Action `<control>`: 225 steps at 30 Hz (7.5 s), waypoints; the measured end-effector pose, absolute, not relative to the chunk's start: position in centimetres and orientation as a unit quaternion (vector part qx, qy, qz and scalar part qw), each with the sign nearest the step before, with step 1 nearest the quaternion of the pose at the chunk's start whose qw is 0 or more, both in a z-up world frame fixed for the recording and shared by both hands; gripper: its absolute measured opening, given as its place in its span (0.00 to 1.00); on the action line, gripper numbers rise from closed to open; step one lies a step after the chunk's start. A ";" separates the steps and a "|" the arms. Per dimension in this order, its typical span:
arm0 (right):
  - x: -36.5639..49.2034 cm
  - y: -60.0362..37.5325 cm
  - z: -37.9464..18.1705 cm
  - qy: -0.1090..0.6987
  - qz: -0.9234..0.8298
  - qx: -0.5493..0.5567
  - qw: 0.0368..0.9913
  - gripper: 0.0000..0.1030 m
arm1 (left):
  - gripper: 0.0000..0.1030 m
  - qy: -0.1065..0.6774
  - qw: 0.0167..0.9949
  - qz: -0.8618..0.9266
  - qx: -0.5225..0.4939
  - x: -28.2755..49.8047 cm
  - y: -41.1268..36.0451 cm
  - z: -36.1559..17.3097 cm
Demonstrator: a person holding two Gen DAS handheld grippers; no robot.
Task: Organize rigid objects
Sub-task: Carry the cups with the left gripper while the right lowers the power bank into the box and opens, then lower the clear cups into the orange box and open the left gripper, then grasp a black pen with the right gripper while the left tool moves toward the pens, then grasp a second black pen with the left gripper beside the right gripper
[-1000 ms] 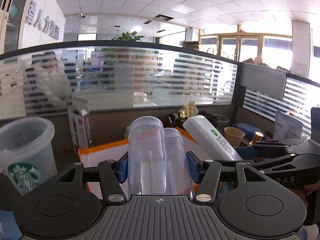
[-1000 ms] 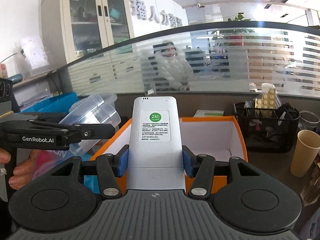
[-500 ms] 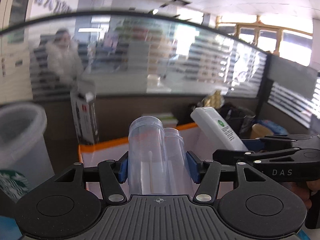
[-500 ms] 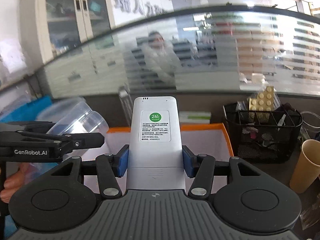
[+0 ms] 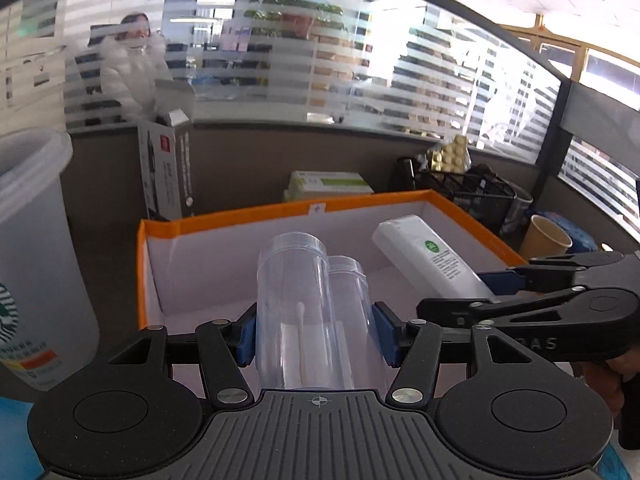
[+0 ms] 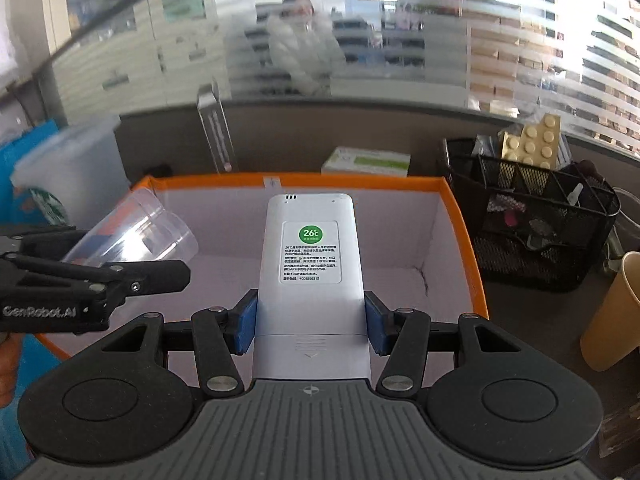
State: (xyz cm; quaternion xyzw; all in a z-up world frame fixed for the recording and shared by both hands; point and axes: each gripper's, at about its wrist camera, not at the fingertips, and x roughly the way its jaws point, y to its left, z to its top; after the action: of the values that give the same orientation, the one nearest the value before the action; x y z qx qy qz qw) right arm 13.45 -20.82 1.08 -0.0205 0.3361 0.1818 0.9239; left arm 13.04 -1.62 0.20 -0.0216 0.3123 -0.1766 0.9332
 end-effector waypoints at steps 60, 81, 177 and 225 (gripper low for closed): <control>12.5 -18.7 0.1 0.390 0.211 -0.013 0.896 0.53 | 0.56 0.403 0.899 -0.157 0.077 16.5 -1.3 -1.9; 4.4 -24.1 4.2 0.281 0.185 -0.001 0.942 0.64 | 0.99 0.313 0.935 -0.145 0.082 11.0 -1.5 2.2; -7.4 -17.8 -6.3 0.305 0.313 -0.005 0.899 0.14 | 0.54 0.437 0.858 -0.195 -0.185 -5.3 1.6 -6.3; -7.3 -16.1 -5.9 0.293 0.303 -0.031 0.906 0.09 | 0.08 0.384 0.903 -0.191 -0.033 -4.2 2.8 -6.2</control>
State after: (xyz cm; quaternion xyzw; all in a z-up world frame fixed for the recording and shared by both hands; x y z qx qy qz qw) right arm -7.33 -16.08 -5.92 -0.0309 0.2929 0.3026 0.9065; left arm -4.23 2.79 -6.18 -0.0328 0.3837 -0.1912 0.9029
